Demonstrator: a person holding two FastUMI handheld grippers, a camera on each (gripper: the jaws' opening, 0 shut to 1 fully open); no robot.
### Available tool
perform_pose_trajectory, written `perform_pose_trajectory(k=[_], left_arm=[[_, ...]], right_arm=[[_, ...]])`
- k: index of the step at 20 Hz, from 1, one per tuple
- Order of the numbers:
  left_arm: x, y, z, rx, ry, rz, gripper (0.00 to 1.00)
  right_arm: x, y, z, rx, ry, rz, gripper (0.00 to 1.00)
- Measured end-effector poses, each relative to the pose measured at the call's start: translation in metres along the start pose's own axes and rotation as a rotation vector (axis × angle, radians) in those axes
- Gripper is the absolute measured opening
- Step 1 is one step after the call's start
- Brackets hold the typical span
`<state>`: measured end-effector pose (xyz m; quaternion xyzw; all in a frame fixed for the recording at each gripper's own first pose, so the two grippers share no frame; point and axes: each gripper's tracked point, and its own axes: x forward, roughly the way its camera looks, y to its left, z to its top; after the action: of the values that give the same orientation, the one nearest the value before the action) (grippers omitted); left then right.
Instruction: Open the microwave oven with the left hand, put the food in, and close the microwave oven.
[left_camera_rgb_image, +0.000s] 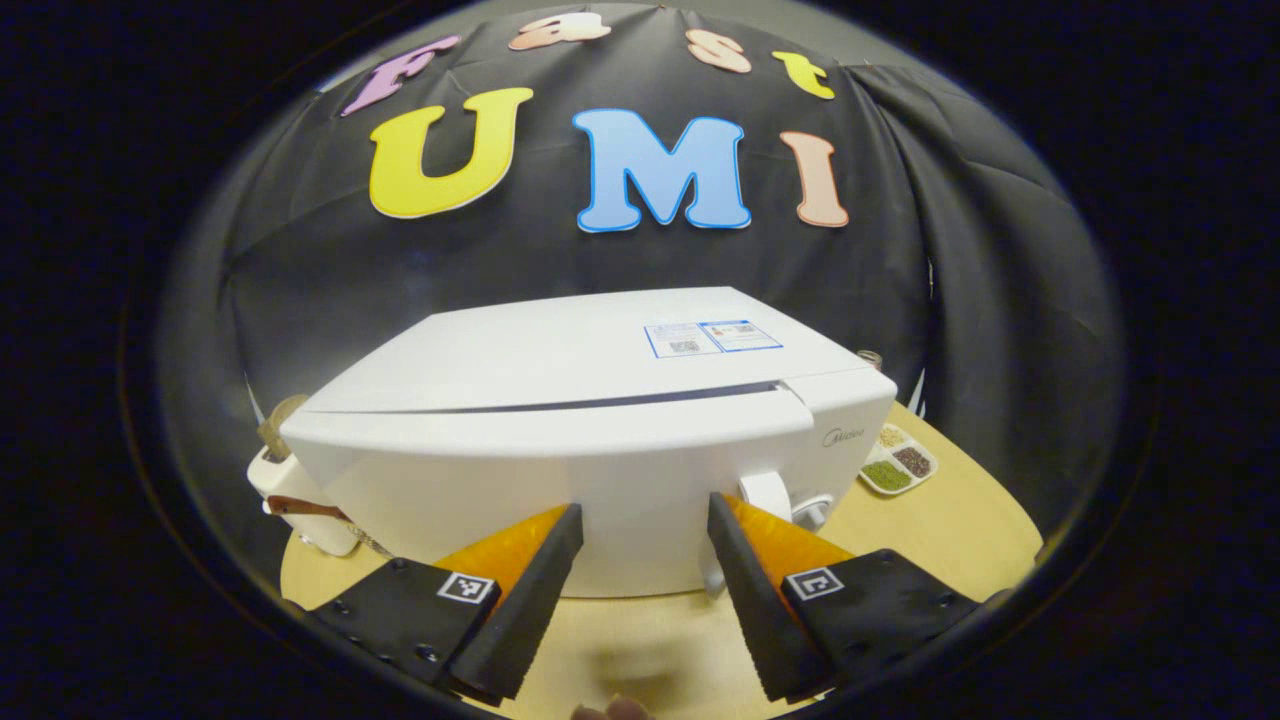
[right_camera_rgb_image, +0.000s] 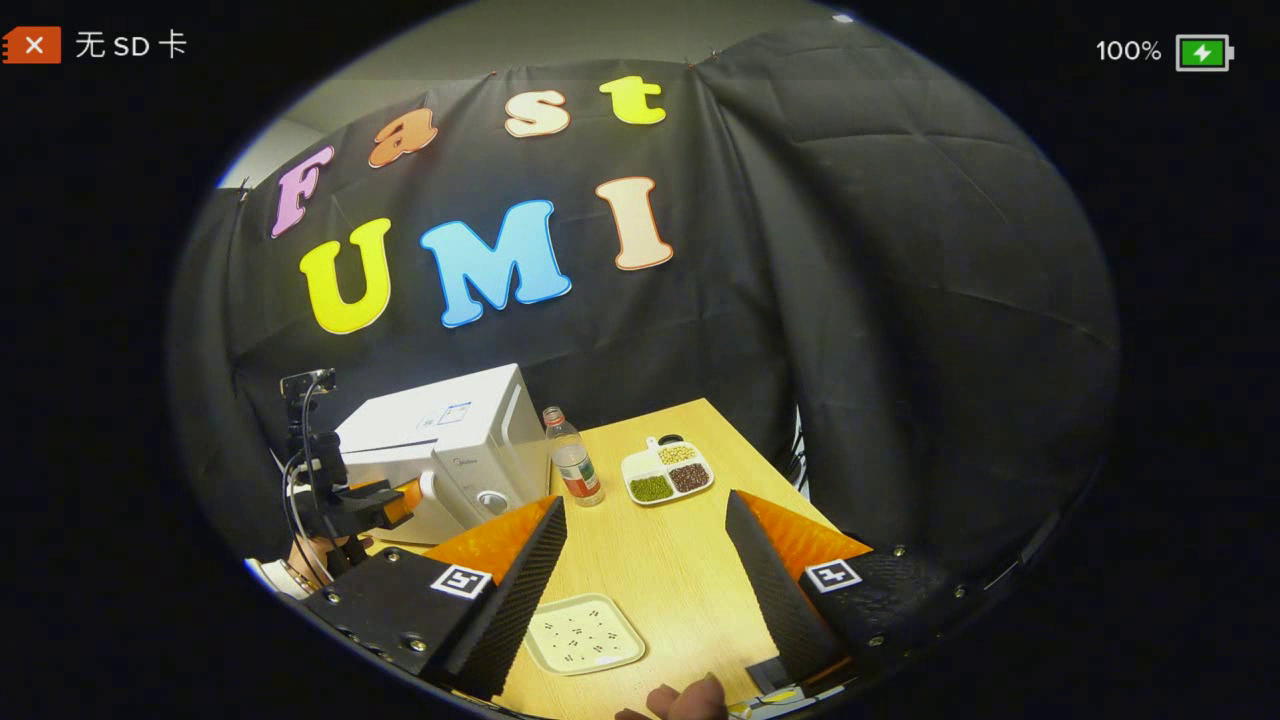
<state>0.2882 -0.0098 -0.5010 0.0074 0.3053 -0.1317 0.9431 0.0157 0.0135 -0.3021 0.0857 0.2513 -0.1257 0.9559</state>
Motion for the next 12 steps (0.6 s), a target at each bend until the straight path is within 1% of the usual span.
perform_pose_trajectory(k=[5, 10, 12], left_arm=[[0.001, 0.003, 0.001, -0.022, 0.012, 0.004, 0.90], [0.002, 0.003, 0.001, -0.021, 0.012, 0.009, 0.90], [0.010, 0.000, 0.005, -0.013, 0.003, -0.012, 0.91]], right_arm=[[-0.009, -0.006, -0.006, 0.007, -0.002, -0.020, 0.98], [-0.015, -0.003, -0.016, 0.008, 0.012, -0.025, 0.98], [-0.018, -0.002, -0.018, -0.003, 0.015, -0.024, 0.98]])
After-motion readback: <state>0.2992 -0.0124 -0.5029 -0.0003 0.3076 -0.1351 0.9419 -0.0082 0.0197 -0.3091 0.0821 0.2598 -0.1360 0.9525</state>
